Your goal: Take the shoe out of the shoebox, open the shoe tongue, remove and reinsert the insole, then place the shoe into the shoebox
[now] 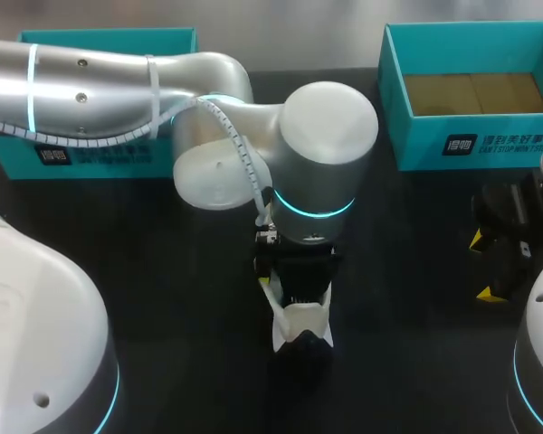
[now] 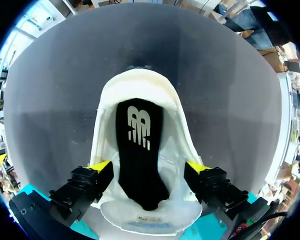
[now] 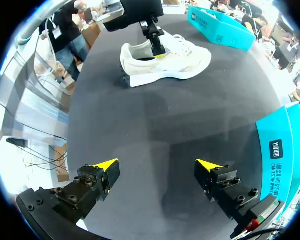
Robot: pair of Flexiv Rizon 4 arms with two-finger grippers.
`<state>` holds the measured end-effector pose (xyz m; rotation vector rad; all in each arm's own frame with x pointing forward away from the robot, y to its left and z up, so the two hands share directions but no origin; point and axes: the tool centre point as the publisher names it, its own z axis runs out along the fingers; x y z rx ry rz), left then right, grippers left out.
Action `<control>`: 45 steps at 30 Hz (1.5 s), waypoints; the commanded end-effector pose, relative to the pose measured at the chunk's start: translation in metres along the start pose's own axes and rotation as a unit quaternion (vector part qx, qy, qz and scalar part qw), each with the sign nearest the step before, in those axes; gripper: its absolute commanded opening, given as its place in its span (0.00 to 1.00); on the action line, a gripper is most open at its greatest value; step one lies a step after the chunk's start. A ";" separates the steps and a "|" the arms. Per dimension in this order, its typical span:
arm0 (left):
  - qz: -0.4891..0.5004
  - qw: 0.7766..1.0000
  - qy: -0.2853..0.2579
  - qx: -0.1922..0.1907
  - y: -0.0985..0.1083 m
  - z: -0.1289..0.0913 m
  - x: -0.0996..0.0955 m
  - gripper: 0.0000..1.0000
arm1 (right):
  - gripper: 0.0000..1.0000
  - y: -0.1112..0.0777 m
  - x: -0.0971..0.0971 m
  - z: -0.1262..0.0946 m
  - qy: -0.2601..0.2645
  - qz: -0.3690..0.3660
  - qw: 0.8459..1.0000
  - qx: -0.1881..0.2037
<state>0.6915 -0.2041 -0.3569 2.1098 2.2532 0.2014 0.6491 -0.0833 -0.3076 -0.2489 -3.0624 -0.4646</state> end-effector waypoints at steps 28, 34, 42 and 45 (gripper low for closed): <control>0.001 0.998 -0.036 0.048 0.024 -0.017 0.005 1.00 | 1.00 0.000 0.001 0.001 -0.001 0.000 1.000 0.001; -0.005 0.998 -0.040 0.049 0.024 -0.017 0.001 1.00 | 1.00 0.000 0.001 0.001 -0.001 0.000 1.000 0.001; -0.028 0.998 -0.044 0.046 0.045 -0.022 0.002 1.00 | 1.00 0.000 0.001 0.001 -0.001 0.000 1.000 0.001; -0.037 0.997 -0.045 0.044 0.054 -0.025 0.003 1.00 | 1.00 0.000 0.001 0.001 -0.001 0.000 1.000 0.001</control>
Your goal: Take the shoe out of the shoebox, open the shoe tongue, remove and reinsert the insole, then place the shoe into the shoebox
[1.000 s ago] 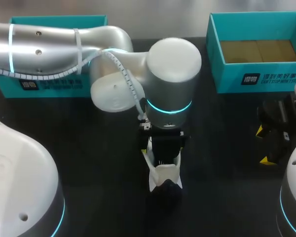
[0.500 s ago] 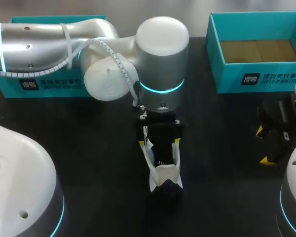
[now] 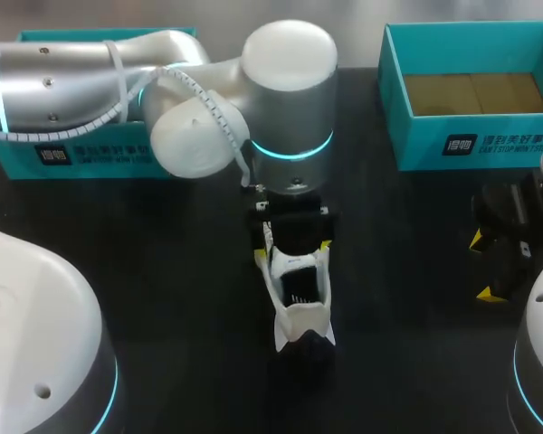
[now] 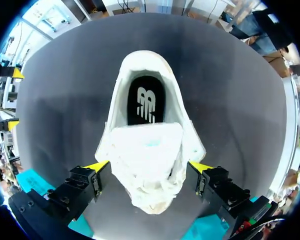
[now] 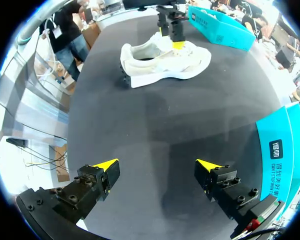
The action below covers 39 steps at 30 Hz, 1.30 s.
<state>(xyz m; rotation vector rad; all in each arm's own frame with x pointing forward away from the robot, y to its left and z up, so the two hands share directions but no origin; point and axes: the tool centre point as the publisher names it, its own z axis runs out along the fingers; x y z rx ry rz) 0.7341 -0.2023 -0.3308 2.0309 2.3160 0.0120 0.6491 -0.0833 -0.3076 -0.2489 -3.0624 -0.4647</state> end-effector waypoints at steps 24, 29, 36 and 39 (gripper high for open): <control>0.002 0.999 0.001 0.035 0.081 -0.064 0.005 0.34 | 1.00 0.000 0.001 0.001 -0.001 0.000 1.000 0.001; 0.007 0.999 -0.001 0.034 0.078 -0.072 0.005 0.00 | 1.00 0.000 0.001 0.001 -0.001 0.000 1.000 0.001; 0.014 0.999 -0.001 0.035 0.070 -0.074 0.004 0.00 | 1.00 0.000 0.001 0.001 -0.001 0.000 1.000 0.001; 0.023 0.999 0.001 0.035 0.060 -0.070 0.003 0.00 | 1.00 0.000 0.001 0.001 -0.001 0.000 1.000 0.001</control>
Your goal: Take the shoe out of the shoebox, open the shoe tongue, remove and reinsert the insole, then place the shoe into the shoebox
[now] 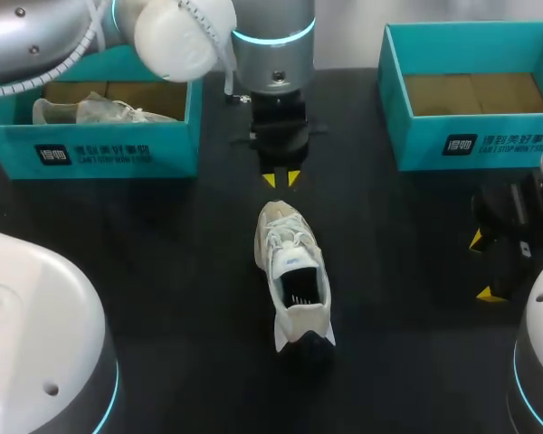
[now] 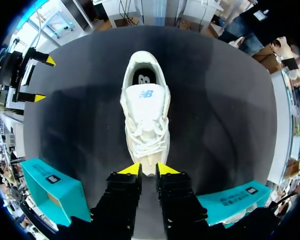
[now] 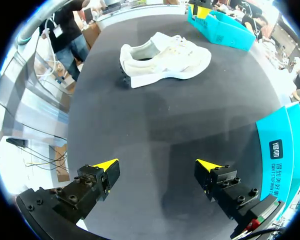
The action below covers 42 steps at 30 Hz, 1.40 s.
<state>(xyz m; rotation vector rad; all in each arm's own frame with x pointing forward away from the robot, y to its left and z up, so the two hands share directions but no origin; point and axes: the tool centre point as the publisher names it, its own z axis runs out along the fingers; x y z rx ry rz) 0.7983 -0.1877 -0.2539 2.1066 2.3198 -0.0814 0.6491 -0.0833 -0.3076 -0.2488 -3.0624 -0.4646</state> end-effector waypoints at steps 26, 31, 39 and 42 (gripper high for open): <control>0.024 0.999 0.004 0.028 -0.071 0.054 -0.015 0.24 | 1.00 0.000 0.001 0.001 -0.001 0.000 1.000 0.001; 0.026 0.999 0.010 0.035 -0.089 0.072 -0.013 0.26 | 1.00 0.000 0.001 0.001 -0.001 0.000 1.000 0.001; 0.023 0.998 0.022 0.060 -0.100 0.089 -0.004 0.35 | 1.00 0.000 0.001 0.001 -0.001 0.000 1.000 0.001; 0.013 0.999 0.003 0.049 -0.096 0.072 0.002 0.34 | 1.00 0.000 0.001 0.001 -0.001 0.000 1.000 0.001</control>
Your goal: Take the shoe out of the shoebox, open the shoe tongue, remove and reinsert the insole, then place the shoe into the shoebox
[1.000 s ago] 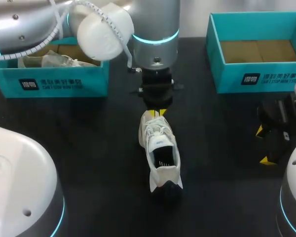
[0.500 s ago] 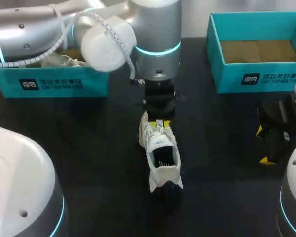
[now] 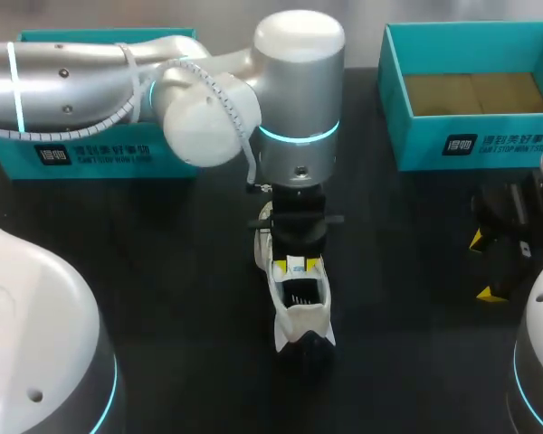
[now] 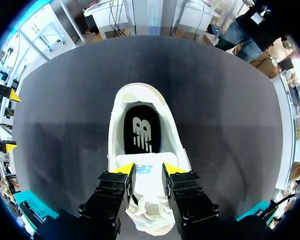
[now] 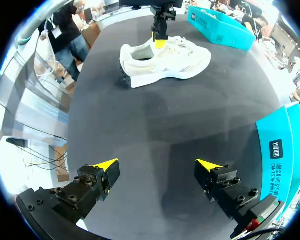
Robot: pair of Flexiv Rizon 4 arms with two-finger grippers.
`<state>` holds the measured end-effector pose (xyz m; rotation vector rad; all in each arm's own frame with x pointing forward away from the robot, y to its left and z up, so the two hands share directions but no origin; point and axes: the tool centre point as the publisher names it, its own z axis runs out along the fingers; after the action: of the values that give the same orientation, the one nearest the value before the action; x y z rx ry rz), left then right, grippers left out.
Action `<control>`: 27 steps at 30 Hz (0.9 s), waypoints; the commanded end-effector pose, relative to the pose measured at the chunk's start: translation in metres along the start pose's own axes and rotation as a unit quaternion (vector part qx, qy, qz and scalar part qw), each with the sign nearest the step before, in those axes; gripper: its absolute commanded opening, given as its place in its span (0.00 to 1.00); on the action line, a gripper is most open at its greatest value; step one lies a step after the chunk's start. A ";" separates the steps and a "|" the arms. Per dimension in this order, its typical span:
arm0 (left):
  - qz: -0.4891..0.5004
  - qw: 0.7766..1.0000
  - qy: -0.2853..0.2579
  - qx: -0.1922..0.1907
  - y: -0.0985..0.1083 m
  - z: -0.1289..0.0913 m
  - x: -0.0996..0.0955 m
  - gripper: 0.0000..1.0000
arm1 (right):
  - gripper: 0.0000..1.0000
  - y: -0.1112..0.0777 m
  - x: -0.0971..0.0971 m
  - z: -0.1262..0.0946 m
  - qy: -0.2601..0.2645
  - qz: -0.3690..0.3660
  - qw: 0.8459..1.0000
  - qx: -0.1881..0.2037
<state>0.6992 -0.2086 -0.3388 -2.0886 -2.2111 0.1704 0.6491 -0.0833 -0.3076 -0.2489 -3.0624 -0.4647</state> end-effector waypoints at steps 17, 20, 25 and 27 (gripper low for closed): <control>-0.039 0.999 -0.015 -0.008 -0.009 0.025 0.007 0.42 | 1.00 0.000 0.001 0.001 -0.001 0.000 1.000 0.001; -0.043 0.999 -0.018 -0.010 -0.008 0.020 0.011 0.42 | 1.00 0.000 0.001 0.001 -0.001 0.000 1.000 0.001; -0.051 0.997 -0.047 -0.026 -0.012 -0.011 0.017 0.44 | 1.00 0.000 0.001 0.001 -0.001 0.000 1.000 0.001; -0.054 0.997 -0.053 -0.028 -0.013 -0.020 0.018 0.44 | 1.00 0.000 0.001 0.001 -0.001 0.000 1.000 0.001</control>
<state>0.6927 -0.2081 -0.3403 -2.0144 -2.3911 0.2124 0.6491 -0.0833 -0.3076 -0.2489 -3.0624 -0.4647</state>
